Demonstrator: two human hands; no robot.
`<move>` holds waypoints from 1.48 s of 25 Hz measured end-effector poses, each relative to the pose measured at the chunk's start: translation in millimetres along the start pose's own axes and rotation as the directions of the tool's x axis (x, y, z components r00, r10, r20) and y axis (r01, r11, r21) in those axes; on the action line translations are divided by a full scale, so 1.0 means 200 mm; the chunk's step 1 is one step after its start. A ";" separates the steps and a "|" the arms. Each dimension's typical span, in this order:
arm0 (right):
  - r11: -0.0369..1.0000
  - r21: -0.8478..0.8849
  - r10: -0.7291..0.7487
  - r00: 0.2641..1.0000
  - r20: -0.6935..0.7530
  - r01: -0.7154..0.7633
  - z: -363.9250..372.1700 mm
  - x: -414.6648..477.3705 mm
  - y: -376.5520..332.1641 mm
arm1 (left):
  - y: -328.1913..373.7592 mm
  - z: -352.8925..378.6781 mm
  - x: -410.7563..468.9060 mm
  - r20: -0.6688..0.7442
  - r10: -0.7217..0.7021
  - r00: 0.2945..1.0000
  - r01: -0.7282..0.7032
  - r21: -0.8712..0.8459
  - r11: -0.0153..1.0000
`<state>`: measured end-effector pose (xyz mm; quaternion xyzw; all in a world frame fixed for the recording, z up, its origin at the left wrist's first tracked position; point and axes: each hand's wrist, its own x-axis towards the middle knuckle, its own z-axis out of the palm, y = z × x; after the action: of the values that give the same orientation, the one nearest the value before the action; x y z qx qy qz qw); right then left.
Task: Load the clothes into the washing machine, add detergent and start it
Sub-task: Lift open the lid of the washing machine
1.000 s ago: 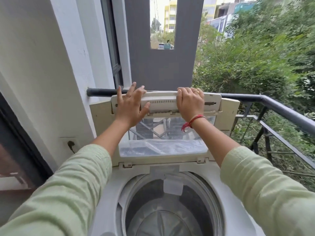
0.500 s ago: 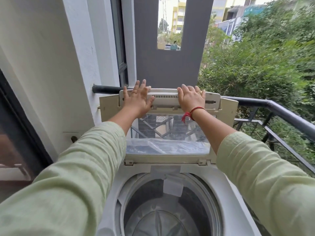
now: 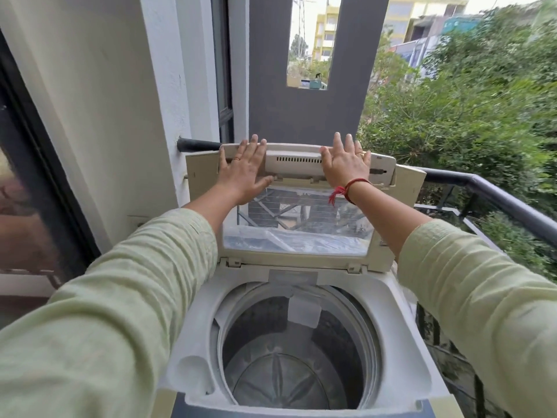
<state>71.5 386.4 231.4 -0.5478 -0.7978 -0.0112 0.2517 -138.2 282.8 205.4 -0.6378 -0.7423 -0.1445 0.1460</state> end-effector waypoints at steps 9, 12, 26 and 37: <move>0.995 -0.074 -0.072 0.997 -0.017 0.070 0.06 -0.13 0.00 | 0.01 0.03 -0.06 0.006 0.000 1.000 0.000 0.054 0.999; 0.997 -0.054 -0.051 0.999 -0.009 0.050 0.05 -0.13 -0.01 | 0.01 0.04 -0.08 0.001 -0.036 0.999 0.036 -0.036 0.999; 0.792 0.448 -0.257 0.892 -0.372 0.415 -0.13 -0.97 -0.24 | 0.14 0.05 -0.72 -0.384 -0.195 0.902 -0.006 -0.465 0.885; 0.630 0.744 -0.507 0.843 0.180 0.220 0.24 -1.90 -0.40 | 0.08 0.08 -2.23 -0.258 -0.700 0.666 0.567 -0.434 0.700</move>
<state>86.5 38.1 53.0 -0.2264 -0.8689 0.3434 0.2753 -59.4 -112.2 12.1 -0.3051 -0.8384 -0.4321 0.1312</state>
